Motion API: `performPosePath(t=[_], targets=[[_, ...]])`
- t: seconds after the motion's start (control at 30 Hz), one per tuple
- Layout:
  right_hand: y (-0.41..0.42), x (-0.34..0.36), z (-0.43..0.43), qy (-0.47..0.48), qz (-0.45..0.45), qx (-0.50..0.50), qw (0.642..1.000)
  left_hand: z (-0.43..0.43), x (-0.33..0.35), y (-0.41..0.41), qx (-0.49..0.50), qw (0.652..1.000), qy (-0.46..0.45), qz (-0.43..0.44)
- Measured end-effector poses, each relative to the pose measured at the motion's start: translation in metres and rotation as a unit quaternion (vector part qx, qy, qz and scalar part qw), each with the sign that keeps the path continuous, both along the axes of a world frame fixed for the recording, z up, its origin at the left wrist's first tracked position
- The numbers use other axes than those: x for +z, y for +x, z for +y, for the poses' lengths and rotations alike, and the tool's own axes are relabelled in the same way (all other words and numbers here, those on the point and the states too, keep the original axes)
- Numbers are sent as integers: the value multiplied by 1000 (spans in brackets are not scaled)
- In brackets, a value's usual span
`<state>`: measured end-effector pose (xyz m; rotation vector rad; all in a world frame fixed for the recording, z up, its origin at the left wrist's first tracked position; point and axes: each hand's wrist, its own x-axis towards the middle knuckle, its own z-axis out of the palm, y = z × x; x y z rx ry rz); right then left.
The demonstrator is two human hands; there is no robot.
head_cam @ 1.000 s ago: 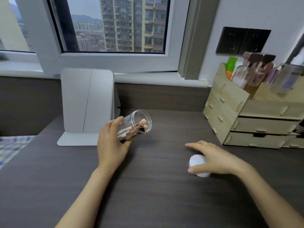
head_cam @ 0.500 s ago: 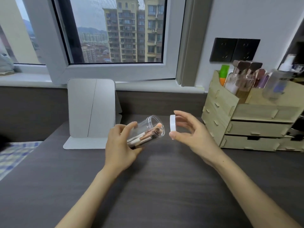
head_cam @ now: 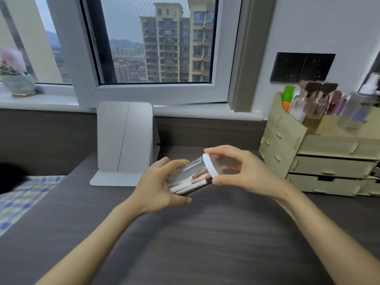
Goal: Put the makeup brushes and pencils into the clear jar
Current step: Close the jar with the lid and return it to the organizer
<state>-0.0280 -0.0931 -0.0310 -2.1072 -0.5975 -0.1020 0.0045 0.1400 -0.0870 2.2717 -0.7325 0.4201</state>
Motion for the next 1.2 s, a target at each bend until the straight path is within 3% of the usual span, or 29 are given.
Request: performPosePath(t=[0.1,0.23,0.3,0.43,0.57,0.77,0.83,0.97,1.1,1.2], targets=[[4,3,1,-43,-8,-56,997,-2,6,-1,-3,1000,11,-4],[9,2,9,-88,-1,-146,985,-10,9,-4,30,993,60,-94],[10,4,4,-123,31,-138,982,-13,9,-5,35,993,57,-102],[8,12,-7,-89,22,-54,994,-12,6,-2,38,993,47,-97],[7,12,0,-175,-26,-147,973,-12,3,-2,28,994,51,-89],[8,14,0,-86,61,-64,992,-9,0,1,31,995,34,-84],[10,11,8,-90,48,-116,988,-11,-1,1,31,996,26,-82],[16,12,15,-189,52,-219,956,-19,-5,-1,20,996,30,-80],[10,20,1,-130,139,-87,978,-17,-11,1,23,998,4,-58],[8,17,-7,-129,114,-23,985,-16,-11,3,-2,999,-22,-29]])
